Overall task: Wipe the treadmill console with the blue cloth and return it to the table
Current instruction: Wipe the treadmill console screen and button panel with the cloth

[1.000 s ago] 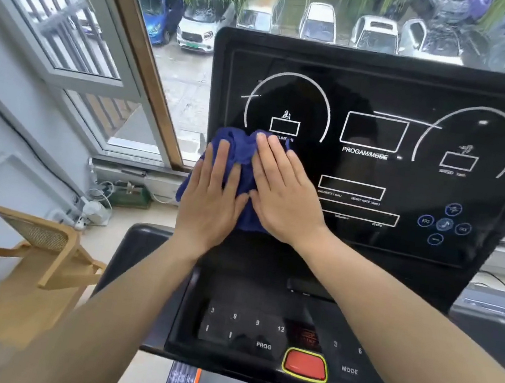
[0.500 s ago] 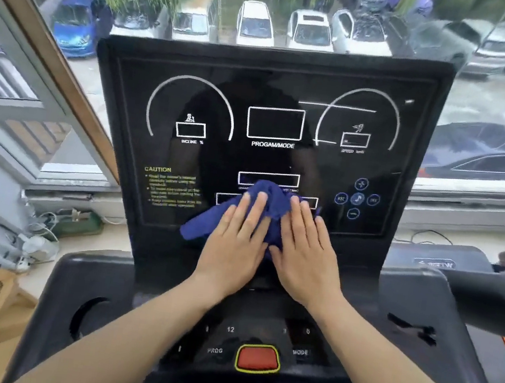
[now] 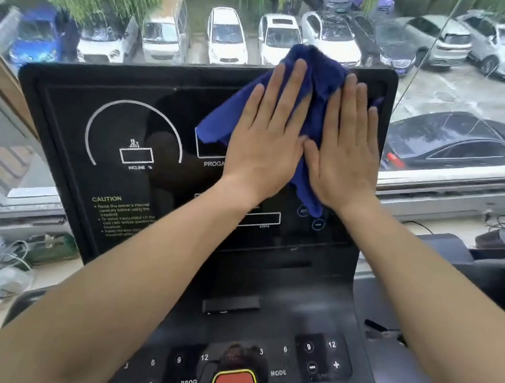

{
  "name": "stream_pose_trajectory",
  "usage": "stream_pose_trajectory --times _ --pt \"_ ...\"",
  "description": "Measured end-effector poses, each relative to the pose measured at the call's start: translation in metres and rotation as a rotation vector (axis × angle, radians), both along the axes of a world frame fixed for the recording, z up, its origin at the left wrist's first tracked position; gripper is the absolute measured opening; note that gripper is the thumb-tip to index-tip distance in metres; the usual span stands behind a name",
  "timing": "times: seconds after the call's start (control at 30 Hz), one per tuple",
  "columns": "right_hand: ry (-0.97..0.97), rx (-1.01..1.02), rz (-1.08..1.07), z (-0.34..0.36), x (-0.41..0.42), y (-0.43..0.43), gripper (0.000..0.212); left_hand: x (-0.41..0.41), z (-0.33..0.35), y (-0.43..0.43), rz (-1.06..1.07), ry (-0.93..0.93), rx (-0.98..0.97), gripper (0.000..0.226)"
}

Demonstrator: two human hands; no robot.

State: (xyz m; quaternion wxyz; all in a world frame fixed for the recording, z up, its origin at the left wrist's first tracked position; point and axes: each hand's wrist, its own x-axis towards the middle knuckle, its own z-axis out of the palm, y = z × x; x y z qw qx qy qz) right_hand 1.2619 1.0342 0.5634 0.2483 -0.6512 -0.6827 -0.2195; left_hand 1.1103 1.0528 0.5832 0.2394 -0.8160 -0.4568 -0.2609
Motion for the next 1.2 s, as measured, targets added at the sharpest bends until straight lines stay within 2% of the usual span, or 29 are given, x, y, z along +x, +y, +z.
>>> stream_pose_trajectory --times 0.1,0.23,0.3,0.37,0.5,0.6,0.73,0.87,0.97,1.07,1.2 --pt "-0.018 -0.051 0.037 -0.047 -0.002 -0.025 0.075 -0.008 -0.046 -0.023 -0.043 0.074 -0.020 0.064" --pt "-0.207 -0.191 0.135 -0.118 0.001 -0.084 0.073 -0.036 -0.121 -0.069 -0.135 0.256 -0.081 0.063" --pt "-0.273 -0.219 0.169 -0.118 0.008 -0.089 0.072 -0.039 -0.129 -0.073 -0.141 0.291 -0.073 0.063" --pt "-0.327 -0.185 0.165 -0.092 0.016 -0.071 0.070 -0.028 -0.108 -0.060 -0.133 0.249 -0.035 0.061" --pt "-0.198 -0.053 0.045 -0.011 0.032 -0.015 0.076 0.018 -0.021 -0.013 -0.073 0.049 0.020 0.060" --pt "-0.078 -0.055 -0.016 0.011 0.040 -0.002 0.075 0.040 0.005 0.002 -0.015 0.028 -0.005 0.062" --pt "0.016 -0.133 -0.046 -0.049 0.041 -0.039 0.076 0.039 -0.043 -0.023 -0.113 0.180 -0.026 0.060" --pt "-0.028 -0.221 0.015 -0.128 0.032 -0.099 0.073 0.012 -0.116 -0.072 -0.178 0.388 -0.087 0.065" --pt "-0.055 -0.229 0.072 -0.142 0.016 -0.115 0.071 -0.015 -0.134 -0.088 -0.187 0.399 -0.098 0.067" --pt "-0.081 -0.202 0.159 -0.136 -0.002 -0.113 0.071 -0.040 -0.125 -0.087 -0.219 0.316 -0.038 0.052" --pt "-0.031 -0.065 0.271 -0.119 -0.028 -0.103 0.054 -0.063 -0.102 -0.080 -0.230 0.132 0.061 0.015"
